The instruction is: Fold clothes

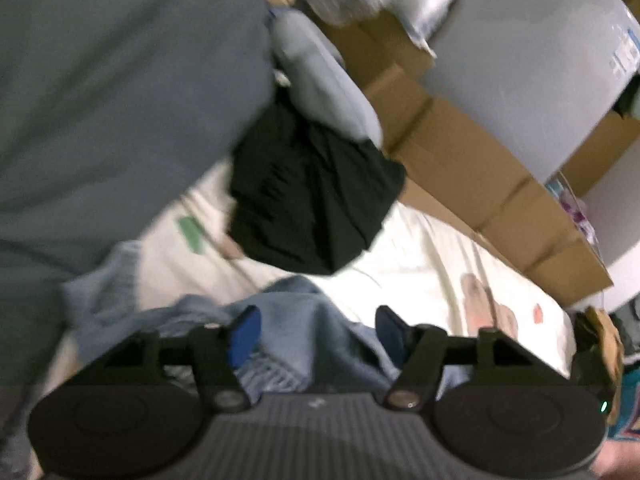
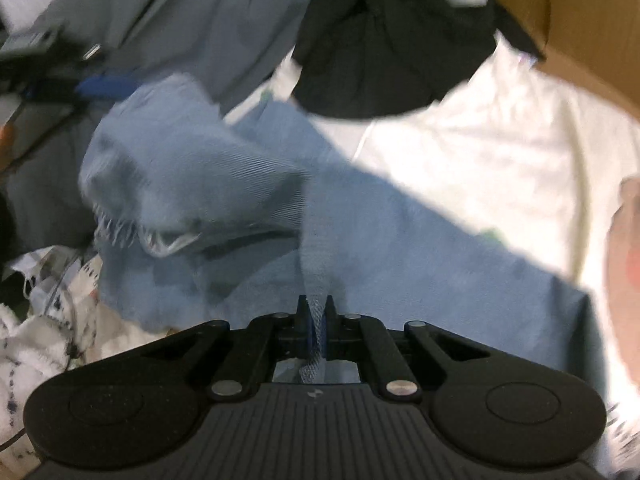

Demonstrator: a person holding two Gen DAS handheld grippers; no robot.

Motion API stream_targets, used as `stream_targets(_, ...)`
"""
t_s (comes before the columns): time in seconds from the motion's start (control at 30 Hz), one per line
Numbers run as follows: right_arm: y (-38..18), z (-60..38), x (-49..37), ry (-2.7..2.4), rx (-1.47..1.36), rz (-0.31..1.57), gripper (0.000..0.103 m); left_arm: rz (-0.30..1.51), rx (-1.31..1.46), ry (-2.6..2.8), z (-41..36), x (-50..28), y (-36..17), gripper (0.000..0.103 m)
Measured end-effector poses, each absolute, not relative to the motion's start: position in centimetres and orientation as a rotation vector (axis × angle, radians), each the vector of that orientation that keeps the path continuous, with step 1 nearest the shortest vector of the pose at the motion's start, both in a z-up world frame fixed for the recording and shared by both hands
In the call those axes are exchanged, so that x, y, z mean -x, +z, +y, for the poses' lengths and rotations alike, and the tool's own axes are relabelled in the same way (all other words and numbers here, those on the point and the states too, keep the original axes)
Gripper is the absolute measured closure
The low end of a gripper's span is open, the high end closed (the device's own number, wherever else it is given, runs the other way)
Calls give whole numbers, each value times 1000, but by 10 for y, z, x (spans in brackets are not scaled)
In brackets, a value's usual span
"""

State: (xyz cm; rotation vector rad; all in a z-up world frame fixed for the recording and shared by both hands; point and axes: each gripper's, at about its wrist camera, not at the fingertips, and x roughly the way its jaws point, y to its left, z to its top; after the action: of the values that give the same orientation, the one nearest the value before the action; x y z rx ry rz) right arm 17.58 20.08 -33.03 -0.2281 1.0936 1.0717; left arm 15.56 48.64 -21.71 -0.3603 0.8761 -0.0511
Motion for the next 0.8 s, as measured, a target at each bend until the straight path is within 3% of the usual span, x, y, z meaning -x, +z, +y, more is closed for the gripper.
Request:
stream_targets(0.1, -318, 197, -192, 1049, 244, 1058, 101, 863, 359, 50, 508, -129, -211, 25)
stream_targets(0.33, -304, 204, -231, 1032, 299, 994, 101, 1010, 435, 234, 546, -86, -255, 25)
stream_targets(0.73, -315, 217, -268, 1002, 352, 987, 101, 1146, 624, 235, 535, -80, -343, 19)
stream_targets(0.8, -318, 219, -269, 1002, 349, 989, 101, 1128, 647, 247, 537, -76, -347, 26)
